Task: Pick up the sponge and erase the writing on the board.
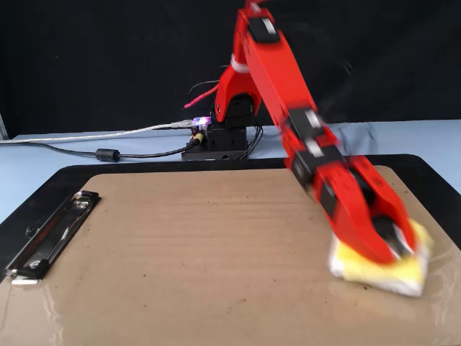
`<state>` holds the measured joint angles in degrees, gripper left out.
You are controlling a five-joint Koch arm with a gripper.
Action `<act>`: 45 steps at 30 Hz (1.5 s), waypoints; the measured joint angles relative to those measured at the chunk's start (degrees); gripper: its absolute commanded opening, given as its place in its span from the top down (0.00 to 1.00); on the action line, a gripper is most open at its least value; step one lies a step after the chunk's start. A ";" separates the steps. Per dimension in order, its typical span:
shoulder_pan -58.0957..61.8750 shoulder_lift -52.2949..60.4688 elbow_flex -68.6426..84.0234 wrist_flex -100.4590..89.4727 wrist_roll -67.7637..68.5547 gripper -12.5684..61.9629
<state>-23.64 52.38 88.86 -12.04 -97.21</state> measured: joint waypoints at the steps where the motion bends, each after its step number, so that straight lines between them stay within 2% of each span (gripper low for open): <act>1: 0.09 1.58 3.52 0.00 0.53 0.94; 2: -0.09 3.78 6.33 -0.09 0.88 0.94; 5: -0.26 20.92 30.06 -0.09 1.14 0.94; 6: -0.35 29.79 39.81 0.09 1.14 0.94; 8: -0.26 36.56 45.70 1.41 1.32 0.94; 11: 1.58 28.74 34.37 1.93 2.20 0.94; 15: 8.79 1.85 -1.85 1.58 5.54 0.94; 17: 9.93 -3.43 -6.06 1.32 6.50 0.94; 20: 8.26 4.66 7.47 1.14 6.86 0.94; 23: 3.34 27.77 35.95 1.23 6.59 0.94; 25: -0.09 39.55 45.70 3.52 4.39 0.94; 26: -1.76 41.75 46.49 5.19 2.90 0.94; 28: -6.50 40.52 44.21 6.50 -0.88 0.94; 31: -10.37 28.92 31.46 6.68 -3.60 0.94; 33: -14.94 25.58 28.92 6.77 -5.98 0.94; 39: -31.11 29.36 32.17 7.29 -15.82 0.94; 45: -32.70 37.79 43.77 7.29 -16.44 0.94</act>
<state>-56.34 90.18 132.63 -4.75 -113.64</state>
